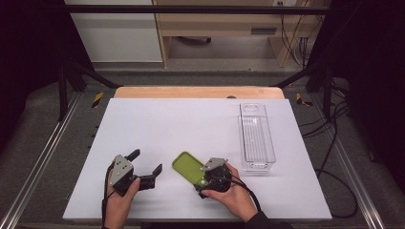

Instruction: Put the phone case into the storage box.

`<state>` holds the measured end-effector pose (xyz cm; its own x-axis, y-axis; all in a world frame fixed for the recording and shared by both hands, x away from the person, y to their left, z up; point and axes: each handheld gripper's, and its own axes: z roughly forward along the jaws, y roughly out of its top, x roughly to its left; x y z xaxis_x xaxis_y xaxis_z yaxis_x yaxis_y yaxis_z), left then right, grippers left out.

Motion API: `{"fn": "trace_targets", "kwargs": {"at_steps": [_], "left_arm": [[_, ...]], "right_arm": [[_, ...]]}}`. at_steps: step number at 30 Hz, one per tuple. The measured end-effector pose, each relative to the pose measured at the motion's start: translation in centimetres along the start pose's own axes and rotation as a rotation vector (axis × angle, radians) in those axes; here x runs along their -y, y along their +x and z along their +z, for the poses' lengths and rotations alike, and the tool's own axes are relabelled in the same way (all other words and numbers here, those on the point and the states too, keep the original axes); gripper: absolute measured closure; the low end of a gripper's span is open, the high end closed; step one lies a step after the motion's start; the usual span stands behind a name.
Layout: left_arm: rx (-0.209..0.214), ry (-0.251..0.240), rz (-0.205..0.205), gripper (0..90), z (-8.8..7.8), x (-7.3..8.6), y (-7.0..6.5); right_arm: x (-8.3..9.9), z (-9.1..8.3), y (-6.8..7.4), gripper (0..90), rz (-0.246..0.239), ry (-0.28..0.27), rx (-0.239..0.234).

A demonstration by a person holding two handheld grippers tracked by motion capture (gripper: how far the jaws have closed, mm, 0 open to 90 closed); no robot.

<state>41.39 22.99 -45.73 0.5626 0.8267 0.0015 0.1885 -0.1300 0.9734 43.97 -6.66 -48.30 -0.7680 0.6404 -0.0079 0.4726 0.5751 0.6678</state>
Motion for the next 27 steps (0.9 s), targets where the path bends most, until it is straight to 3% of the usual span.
{"fn": "trace_targets", "kwargs": {"at_steps": [4,11,15,18,23,27], "left_arm": [[0.004,0.02,0.04,2.8,0.1,0.1,-0.1],[0.022,0.03,0.059,3.4,0.3,0.0,-0.4],[0.009,0.029,0.075,3.6,0.4,-0.2,-0.8],[0.017,0.038,0.133,3.1,0.6,-0.2,-1.5],[0.03,0.036,0.172,2.6,0.6,-0.2,-2.1],[0.018,0.03,0.246,3.8,0.6,-0.3,-2.7]], "right_arm": [[-1.2,-0.6,-0.7,17.6,0.015,0.032,-0.032],[-3.6,-2.5,-1.8,17.7,-0.005,0.068,-0.058],[-5.3,-3.4,-2.5,17.6,-0.013,0.097,-0.057],[-7.0,-4.1,-2.9,17.6,-0.037,0.122,-0.054],[-8.5,-4.7,-3.2,17.5,-0.041,0.152,-0.064],[-10.1,-5.3,-3.4,17.5,-0.056,0.19,-0.085]]}}
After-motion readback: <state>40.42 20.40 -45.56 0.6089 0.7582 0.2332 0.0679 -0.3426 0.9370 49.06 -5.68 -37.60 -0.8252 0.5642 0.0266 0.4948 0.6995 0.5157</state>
